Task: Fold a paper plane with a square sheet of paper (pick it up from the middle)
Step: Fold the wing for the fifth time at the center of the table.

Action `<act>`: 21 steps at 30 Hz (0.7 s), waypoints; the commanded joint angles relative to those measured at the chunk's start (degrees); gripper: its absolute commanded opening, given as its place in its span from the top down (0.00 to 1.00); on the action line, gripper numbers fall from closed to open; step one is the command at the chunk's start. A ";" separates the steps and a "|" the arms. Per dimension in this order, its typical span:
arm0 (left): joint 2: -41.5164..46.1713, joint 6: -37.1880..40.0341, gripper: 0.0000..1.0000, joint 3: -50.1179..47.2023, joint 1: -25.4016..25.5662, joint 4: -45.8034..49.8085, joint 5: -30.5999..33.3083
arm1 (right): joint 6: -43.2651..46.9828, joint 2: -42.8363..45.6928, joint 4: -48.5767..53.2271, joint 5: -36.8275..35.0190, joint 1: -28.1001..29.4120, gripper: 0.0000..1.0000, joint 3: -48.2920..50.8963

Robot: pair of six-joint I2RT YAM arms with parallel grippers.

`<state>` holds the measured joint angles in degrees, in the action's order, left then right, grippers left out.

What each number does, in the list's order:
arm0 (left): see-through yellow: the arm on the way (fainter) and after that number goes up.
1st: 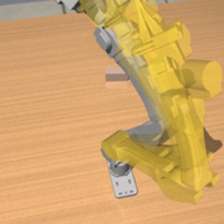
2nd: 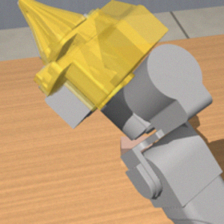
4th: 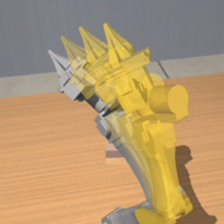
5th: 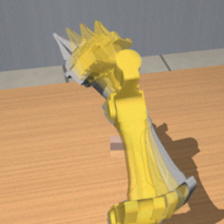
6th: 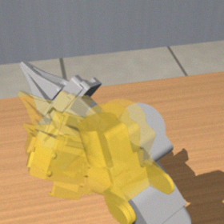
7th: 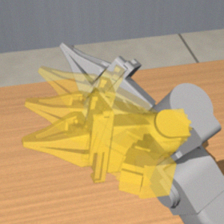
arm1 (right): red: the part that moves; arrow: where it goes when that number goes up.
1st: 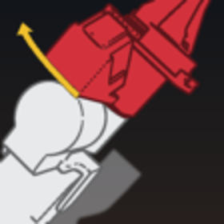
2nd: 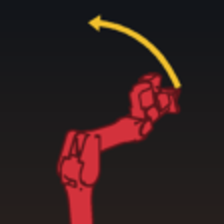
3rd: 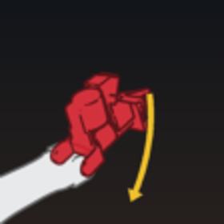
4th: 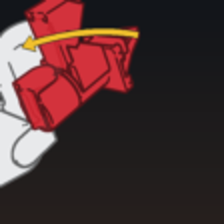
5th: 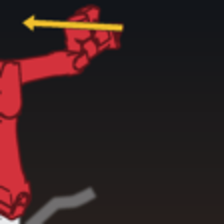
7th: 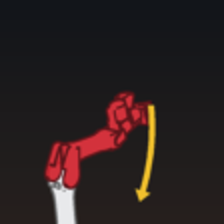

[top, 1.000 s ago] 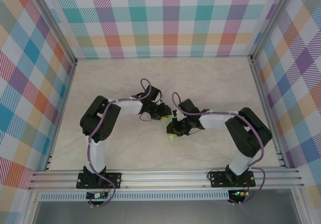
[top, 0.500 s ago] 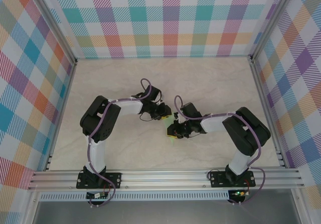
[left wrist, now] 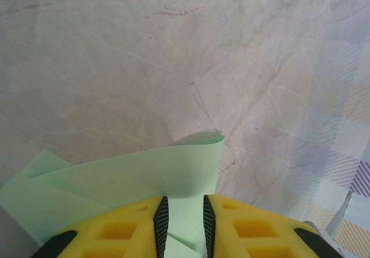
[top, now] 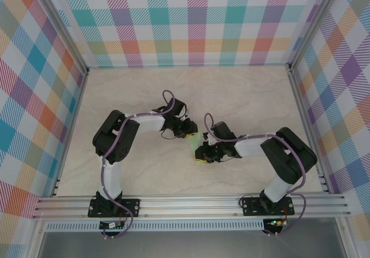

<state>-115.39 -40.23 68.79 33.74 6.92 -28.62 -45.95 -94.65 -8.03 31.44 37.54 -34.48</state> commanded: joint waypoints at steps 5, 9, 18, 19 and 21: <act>-3.03 1.20 0.73 -0.28 0.54 4.59 4.73 | 4.71 2.02 11.00 2.88 0.62 0.81 3.21; -2.82 1.29 0.72 -0.15 0.54 4.85 4.89 | 7.47 3.19 14.48 3.67 0.66 0.80 2.36; -1.82 1.60 0.72 -0.79 0.88 5.04 4.98 | 7.66 7.31 18.03 -0.89 0.66 0.79 -0.07; -1.47 1.58 0.72 -0.84 1.06 4.95 4.98 | 7.13 8.27 18.43 -2.85 0.61 0.78 -0.31; -0.66 1.46 0.71 -0.69 1.37 5.01 5.06 | 5.89 9.81 19.31 -6.62 0.52 0.75 -0.51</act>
<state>-115.33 -39.62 69.17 34.06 7.42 -28.10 -39.20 -87.46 7.68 30.00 37.93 -33.65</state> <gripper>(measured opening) 0.287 0.244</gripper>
